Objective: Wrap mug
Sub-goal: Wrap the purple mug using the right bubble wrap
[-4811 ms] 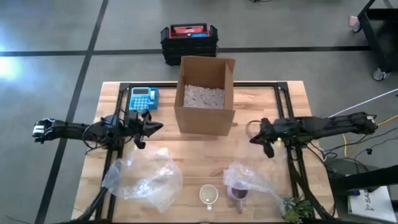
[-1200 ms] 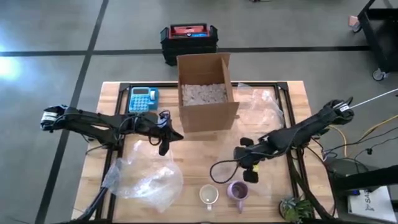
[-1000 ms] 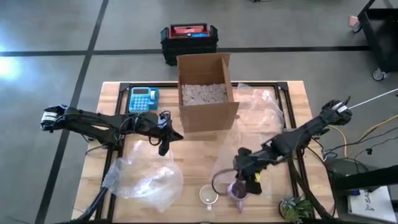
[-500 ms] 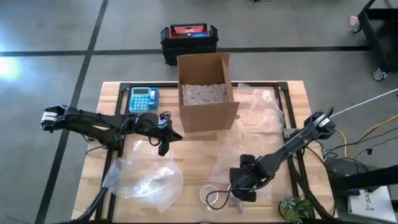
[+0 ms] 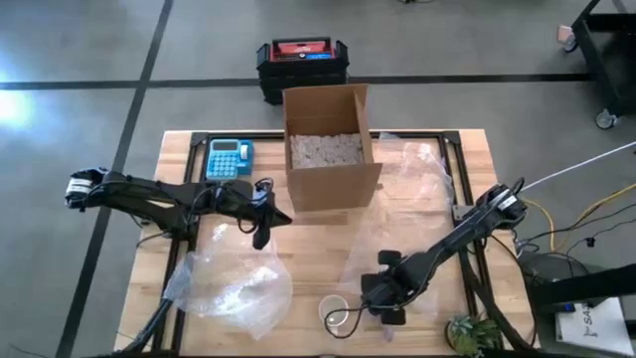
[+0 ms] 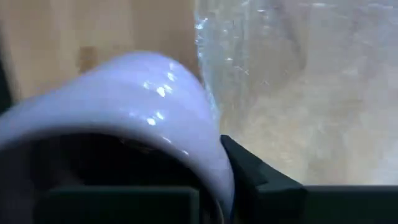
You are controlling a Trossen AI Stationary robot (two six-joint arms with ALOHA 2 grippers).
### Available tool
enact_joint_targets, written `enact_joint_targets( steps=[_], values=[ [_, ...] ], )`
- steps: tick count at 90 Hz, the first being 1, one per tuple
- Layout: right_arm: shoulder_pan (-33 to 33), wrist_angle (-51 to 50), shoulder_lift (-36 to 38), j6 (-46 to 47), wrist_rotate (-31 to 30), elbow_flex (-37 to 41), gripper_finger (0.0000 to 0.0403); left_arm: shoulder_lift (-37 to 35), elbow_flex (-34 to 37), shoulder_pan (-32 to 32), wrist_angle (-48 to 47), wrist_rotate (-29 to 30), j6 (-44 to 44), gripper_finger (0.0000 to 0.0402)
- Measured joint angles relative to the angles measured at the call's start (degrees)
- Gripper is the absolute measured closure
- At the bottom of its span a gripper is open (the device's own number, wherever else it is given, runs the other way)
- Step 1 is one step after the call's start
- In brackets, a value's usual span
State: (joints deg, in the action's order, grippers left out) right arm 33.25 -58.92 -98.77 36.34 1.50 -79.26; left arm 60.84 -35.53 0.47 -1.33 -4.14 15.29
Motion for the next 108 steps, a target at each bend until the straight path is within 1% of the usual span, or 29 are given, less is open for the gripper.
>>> enact_joint_targets(
  steps=[7,11,18,27,32,39,47,56,61,66,72,78,86,100,108],
  values=[
    [-0.02,-2.67,4.42,0.94,-0.24,-0.10,0.0380,0.00,0.00,0.00,0.00,0.00,0.00,0.0402],
    [-0.12,-5.24,6.74,1.49,-1.67,0.08,0.0387,0.00,0.00,0.00,-0.10,0.00,0.00,0.0402],
    [-0.86,-12.40,10.13,3.56,-7.82,0.15,0.0395,0.00,0.00,0.00,-0.08,0.00,-0.02,0.0402],
    [-3.71,-21.92,13.45,8.83,-16.63,2.12,0.0391,0.00,0.00,0.00,-0.01,0.01,-0.26,0.0402],
    [-6.21,-23.55,14.64,10.67,-19.26,4.39,0.0391,0.00,0.00,0.00,0.02,0.02,-0.29,0.0402],
    [-10.50,-22.40,15.99,11.00,-21.08,8.82,0.0392,0.00,0.00,0.00,0.03,0.02,-0.59,0.0402],
    [-16.33,-20.59,16.43,7.96,-20.55,14.46,0.0395,0.00,0.00,0.00,0.01,0.02,-0.63,0.0402],
    [-22.21,-16.15,16.25,3.14,-19.25,20.82,0.0396,0.00,0.00,0.00,0.03,0.03,-0.61,0.0402],
    [-24.20,-11.55,16.51,1.90,-17.66,23.67,0.0397,0.00,0.00,0.00,0.11,0.04,-0.47,0.0402],
    [-24.74,-6.73,16.92,0.03,-15.42,25.50,0.0397,0.00,0.00,0.00,0.39,0.07,-0.42,0.0402],
    [-24.18,-3.00,17.29,-0.55,-12.01,26.53,0.0397,0.00,0.00,0.00,0.33,0.07,-0.31,0.0402],
    [-22.07,-1.28,17.23,-0.02,-10.48,26.47,0.0398,-0.02,0.00,0.00,0.34,0.07,-0.26,0.0402],
    [-18.45,-0.73,16.84,1.28,-8.61,25.47,0.0398,-0.02,0.00,0.00,0.49,0.07,-0.24,0.0402],
    [-12.81,-0.75,16.79,2.02,-1.06,22.49,0.0398,0.14,0.00,0.00,0.64,0.07,-0.24,0.0402],
    [-11.55,-3.96,16.77,3.28,-1.42,20.16,0.0395,0.27,0.00,0.00,1.25,0.07,-0.46,0.0402]
  ],
)
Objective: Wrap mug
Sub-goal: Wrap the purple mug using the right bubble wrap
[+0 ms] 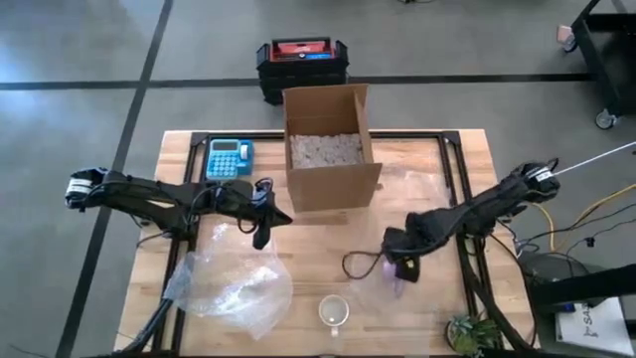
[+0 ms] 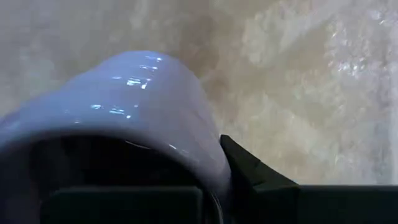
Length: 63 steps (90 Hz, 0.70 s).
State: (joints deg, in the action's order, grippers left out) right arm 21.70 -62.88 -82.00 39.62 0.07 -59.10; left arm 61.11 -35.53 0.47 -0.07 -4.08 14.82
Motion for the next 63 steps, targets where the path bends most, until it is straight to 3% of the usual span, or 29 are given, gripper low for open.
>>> enact_joint_targets(
  steps=[17,47,63],
  values=[
    [-0.88,-8.43,0.04,0.19,-3.99,-3.10,0.0393,0.04,0.00,0.00,0.68,0.02,-0.14,0.0402],
    [-3.48,1.18,-2.23,-2.37,-3.70,4.49,0.0388,0.04,0.00,0.11,1.05,0.03,-0.14,0.0402],
    [-3.62,0.03,-2.42,-0.15,-2.61,3.59,0.0353,0.04,0.00,0.11,1.20,0.02,0.18,0.0402]
  ],
)
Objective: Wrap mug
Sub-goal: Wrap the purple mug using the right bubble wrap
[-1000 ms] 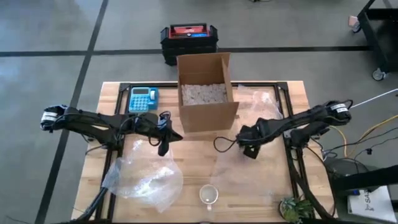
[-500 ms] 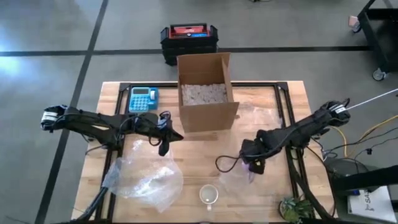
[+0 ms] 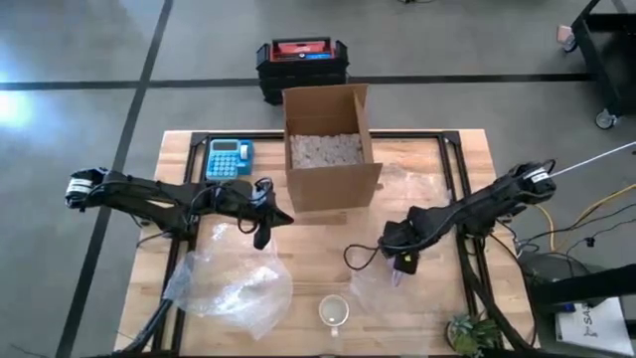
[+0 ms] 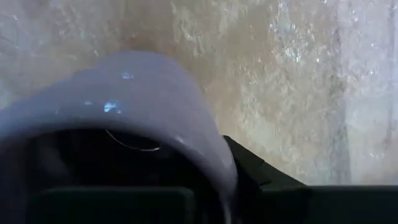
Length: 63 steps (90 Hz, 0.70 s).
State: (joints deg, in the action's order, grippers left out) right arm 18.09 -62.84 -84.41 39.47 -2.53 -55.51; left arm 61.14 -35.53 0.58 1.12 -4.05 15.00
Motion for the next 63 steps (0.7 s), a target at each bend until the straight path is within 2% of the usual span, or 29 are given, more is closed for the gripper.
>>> enact_joint_targets(
  steps=[30,41,50,63],
  values=[
    [-0.11,-10.70,3.80,0.66,-0.31,-10.84,0.0226,0.00,0.00,0.00,0.22,0.00,0.07,0.0402],
    [0.82,-9.35,5.75,2.17,3.12,-13.60,0.0199,0.00,0.00,0.02,0.20,0.00,0.08,0.0402],
    [4.69,-1.58,7.46,3.85,4.31,-13.77,0.0187,0.00,0.00,0.02,0.20,0.00,-0.20,0.0402],
    [13.94,17.79,7.05,3.45,2.47,-11.63,0.0181,-0.02,0.00,0.04,0.15,0.00,-0.42,0.0402]
  ],
)
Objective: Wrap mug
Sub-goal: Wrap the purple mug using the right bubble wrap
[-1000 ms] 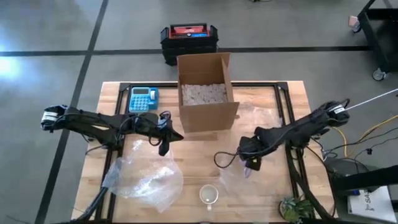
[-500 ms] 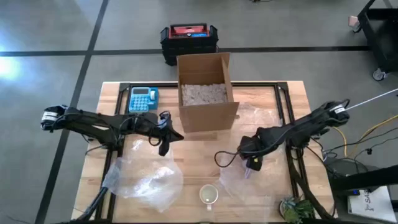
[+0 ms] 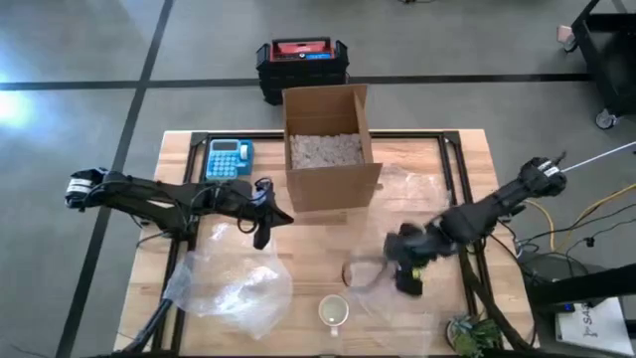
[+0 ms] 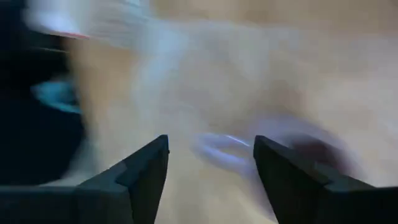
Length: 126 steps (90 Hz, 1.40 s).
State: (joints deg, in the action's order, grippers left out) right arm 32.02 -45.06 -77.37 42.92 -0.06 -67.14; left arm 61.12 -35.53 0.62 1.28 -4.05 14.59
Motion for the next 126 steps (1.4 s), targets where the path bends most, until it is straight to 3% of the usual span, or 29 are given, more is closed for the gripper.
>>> enact_joint_targets(
  steps=[7,16,38,55,65,80,104,126],
  values=[
    [4.49,8.10,-2.58,-0.11,-4.19,0.97,0.0185,0.00,0.00,0.00,0.03,0.00,-0.02,0.0402],
    [8.65,10.75,-8.41,0.75,-7.27,1.13,0.0194,0.00,0.00,0.00,0.00,0.00,-0.06,0.0402],
    [11.62,11.71,-22.48,9.00,-7.35,0.86,0.0212,-0.02,0.00,0.09,0.11,-0.02,-0.04,0.0402],
    [11.35,11.90,-27.09,12.63,-5.87,0.64,0.0227,-0.02,0.00,0.07,0.41,-0.01,0.00,0.0402],
    [10.63,6.96,-27.35,12.63,-5.99,-1.33,0.0274,-0.02,0.00,0.09,0.94,-0.02,0.02,0.0402],
    [10.33,-3.13,-26.76,9.39,-5.91,-6.16,0.0389,-0.02,0.00,0.13,1.44,-0.02,0.05,0.0402],
    [8.96,-19.40,-20.36,3.24,-6.75,-17.72,0.0400,-0.02,0.00,0.15,2.98,-0.02,0.05,0.0402],
    [7.32,-30.53,-14.82,8.73,-12.63,-15.30,0.0401,-0.02,0.00,0.22,2.93,-0.02,-0.02,0.0402]
  ],
)
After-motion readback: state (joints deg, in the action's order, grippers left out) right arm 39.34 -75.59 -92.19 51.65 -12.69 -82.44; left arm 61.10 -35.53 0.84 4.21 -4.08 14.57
